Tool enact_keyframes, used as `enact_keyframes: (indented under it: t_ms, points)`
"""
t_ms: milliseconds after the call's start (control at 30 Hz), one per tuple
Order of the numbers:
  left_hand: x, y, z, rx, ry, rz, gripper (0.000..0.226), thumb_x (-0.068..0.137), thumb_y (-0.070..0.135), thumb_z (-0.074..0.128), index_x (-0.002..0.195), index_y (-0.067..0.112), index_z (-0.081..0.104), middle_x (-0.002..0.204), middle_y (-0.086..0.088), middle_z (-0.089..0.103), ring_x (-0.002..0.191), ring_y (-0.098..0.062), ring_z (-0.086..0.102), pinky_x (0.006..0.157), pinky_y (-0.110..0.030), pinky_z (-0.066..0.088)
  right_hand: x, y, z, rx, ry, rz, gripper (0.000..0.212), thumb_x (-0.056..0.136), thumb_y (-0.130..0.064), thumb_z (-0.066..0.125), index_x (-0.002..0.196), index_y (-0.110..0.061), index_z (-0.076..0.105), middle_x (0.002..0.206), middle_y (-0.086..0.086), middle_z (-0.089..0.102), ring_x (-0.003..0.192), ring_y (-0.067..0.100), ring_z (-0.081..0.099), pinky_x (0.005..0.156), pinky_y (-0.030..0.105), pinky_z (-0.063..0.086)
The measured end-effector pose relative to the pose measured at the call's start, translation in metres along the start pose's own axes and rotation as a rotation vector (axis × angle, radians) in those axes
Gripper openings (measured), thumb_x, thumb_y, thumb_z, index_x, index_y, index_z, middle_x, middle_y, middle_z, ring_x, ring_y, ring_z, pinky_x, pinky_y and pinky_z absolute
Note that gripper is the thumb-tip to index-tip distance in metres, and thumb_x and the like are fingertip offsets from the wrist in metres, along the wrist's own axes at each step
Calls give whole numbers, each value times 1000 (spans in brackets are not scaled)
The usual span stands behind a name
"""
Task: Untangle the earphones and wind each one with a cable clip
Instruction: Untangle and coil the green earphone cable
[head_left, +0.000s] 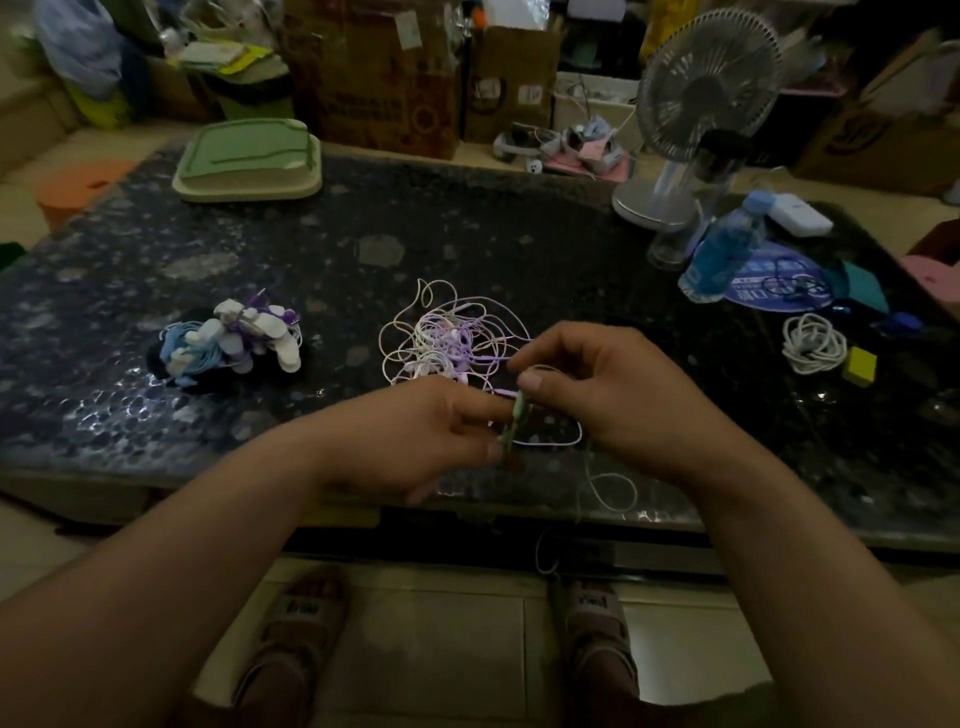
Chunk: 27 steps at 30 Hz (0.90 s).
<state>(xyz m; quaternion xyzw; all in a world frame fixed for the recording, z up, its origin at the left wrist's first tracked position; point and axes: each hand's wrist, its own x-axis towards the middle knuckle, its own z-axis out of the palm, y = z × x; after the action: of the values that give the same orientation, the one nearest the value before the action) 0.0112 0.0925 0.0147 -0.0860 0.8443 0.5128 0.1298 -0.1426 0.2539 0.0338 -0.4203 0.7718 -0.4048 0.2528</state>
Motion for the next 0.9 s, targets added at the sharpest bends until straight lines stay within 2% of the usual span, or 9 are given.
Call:
enact_keyframes:
  t_ms: [100, 167, 267, 433, 667, 733, 767, 833, 900]
  points:
    - [0, 7, 2, -125, -61, 74, 45, 108, 13, 54, 145, 37, 56, 121, 1, 76, 42, -16, 49, 48, -28, 43, 1, 4, -2, 321, -15, 98, 10, 99, -15, 68, 104, -13, 77, 83, -2, 74, 69, 7, 70, 60, 18, 54]
    - [-1, 9, 0, -228, -35, 100, 45, 107, 9, 52, 147, 31, 55, 124, 2, 75, 39, -11, 46, 44, -23, 40, 3, 7, -2, 479, -20, 155, 13, 100, -18, 66, 101, -10, 75, 73, -1, 67, 55, 5, 57, 49, 16, 45]
    - [0, 9, -3, -293, -16, 92, 46, 107, 8, 53, 147, 31, 55, 125, -1, 75, 38, -10, 46, 43, -19, 40, 4, 9, -1, 514, -34, 174, 17, 102, -22, 62, 100, -10, 74, 68, -1, 60, 51, 5, 42, 45, 16, 34]
    - [1, 7, -3, -287, 1, 89, 46, 107, 8, 52, 147, 32, 55, 124, 0, 76, 38, -10, 43, 43, -20, 40, 4, 7, -2, 547, 54, 161, 18, 105, -12, 56, 106, 0, 70, 58, -11, 63, 46, -2, 55, 46, 10, 42]
    - [3, 8, -5, -561, 141, 150, 46, 101, 11, 53, 142, 29, 60, 118, -5, 77, 37, -5, 36, 42, -14, 32, 4, 14, 13, 500, -105, 239, 22, 103, -31, 59, 107, -11, 68, 73, 2, 54, 51, 5, 37, 44, 16, 30]
    - [6, 7, -6, -610, 231, 140, 45, 99, 14, 56, 140, 31, 63, 114, -18, 75, 36, -6, 34, 41, -17, 25, 1, 11, 20, 424, -141, 207, 16, 101, -35, 61, 103, -23, 72, 75, 3, 58, 51, 5, 40, 46, 17, 31]
    - [8, 6, -7, -609, 271, 140, 44, 102, 13, 55, 140, 32, 63, 115, -18, 74, 36, -6, 34, 40, -18, 24, -1, 9, 22, 339, -147, 173, 15, 104, -33, 60, 105, -30, 74, 75, 2, 60, 52, 5, 44, 49, 19, 34]
    - [11, 3, -9, -567, 353, 141, 43, 106, 10, 50, 143, 30, 59, 123, -5, 76, 35, -5, 34, 40, -16, 28, -3, 6, 26, 114, -139, 108, 19, 106, -33, 57, 110, -34, 75, 77, -1, 66, 61, 14, 58, 58, 31, 47]
    - [11, 4, -8, -421, 433, 104, 44, 107, 10, 52, 147, 29, 56, 124, 3, 76, 38, -1, 39, 41, -16, 34, -5, 3, 26, -6, -104, 77, 19, 105, -36, 58, 107, -30, 76, 80, 0, 70, 76, 21, 67, 75, 46, 56]
